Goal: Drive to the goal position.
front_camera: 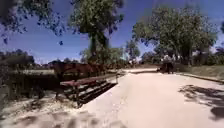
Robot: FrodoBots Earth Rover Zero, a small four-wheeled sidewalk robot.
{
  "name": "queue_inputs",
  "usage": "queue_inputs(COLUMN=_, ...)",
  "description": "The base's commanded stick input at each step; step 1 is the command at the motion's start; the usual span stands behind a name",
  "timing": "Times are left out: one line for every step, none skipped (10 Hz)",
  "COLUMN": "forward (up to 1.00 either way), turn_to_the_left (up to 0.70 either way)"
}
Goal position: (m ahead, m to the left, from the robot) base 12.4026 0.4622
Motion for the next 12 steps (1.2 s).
queue_inputs(forward=0.85, turn_to_the_left=-0.04)
queue_inputs(forward=0.85, turn_to_the_left=0.00)
queue_inputs(forward=0.85, turn_to_the_left=0.00)
queue_inputs(forward=0.85, turn_to_the_left=0.00)
queue_inputs(forward=0.85, turn_to_the_left=0.00)
queue_inputs(forward=0.85, turn_to_the_left=0.00)
queue_inputs(forward=0.85, turn_to_the_left=-0.34)
queue_inputs(forward=0.85, turn_to_the_left=-0.34)
queue_inputs(forward=0.85, turn_to_the_left=-0.34)
queue_inputs(forward=0.85, turn_to_the_left=-0.34)
queue_inputs(forward=0.85, turn_to_the_left=-0.34)
queue_inputs(forward=0.85, turn_to_the_left=-0.09)
